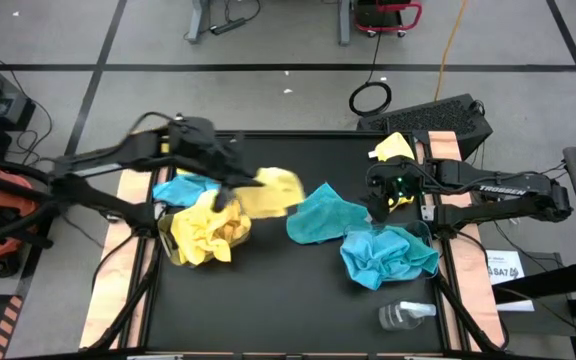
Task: Sort microfiber towel by color & place in baskets
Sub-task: Put the yellow microfiber towel into the left transparent bin
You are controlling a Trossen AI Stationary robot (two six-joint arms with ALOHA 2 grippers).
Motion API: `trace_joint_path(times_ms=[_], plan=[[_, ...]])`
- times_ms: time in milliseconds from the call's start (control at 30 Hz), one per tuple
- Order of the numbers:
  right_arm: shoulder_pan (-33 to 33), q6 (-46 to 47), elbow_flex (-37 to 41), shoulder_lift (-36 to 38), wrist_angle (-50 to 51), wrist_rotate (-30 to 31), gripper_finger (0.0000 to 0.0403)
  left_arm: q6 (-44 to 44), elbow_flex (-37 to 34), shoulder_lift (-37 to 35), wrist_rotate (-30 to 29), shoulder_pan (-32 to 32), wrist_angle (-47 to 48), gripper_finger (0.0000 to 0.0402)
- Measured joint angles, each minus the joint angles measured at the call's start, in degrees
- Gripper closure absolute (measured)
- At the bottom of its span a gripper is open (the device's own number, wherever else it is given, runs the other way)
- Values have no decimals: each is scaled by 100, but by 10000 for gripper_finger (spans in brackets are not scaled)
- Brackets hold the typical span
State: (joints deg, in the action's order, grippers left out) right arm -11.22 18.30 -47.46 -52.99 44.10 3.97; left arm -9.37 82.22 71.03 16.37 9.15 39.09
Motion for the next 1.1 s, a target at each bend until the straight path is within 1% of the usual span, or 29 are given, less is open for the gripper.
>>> trace_joint_path(times_ms=[100,233,400,567,667,733,867,1000,1100], plan=[[0,-75,0,0,-2,-102,168,284,-3,-519,-178,-115,604,401],[0,-146,0,0,-3,-107,174,901,-3,-1143,-209,-257,1106,401],[0,-278,0,0,-5,-106,180,1751,-3,-1697,-211,-444,2001,401],[0,-386,0,0,-32,-90,184,2369,-3,-1819,-216,-599,3366,401],[0,-369,0,0,-202,-85,184,2403,-3,-1714,-284,-692,4190,401],[0,-278,0,0,-332,-88,184,2402,-12,-1626,-433,-719,4546,401],[4,-155,0,0,-409,-96,184,2232,-192,-1479,-605,-782,4441,401],[7,-30,0,0,-363,-149,184,1964,-681,-1206,-615,-875,4002,401],[9,60,0,0,-325,-331,184,1785,-1171,-897,-637,-973,3637,401]])
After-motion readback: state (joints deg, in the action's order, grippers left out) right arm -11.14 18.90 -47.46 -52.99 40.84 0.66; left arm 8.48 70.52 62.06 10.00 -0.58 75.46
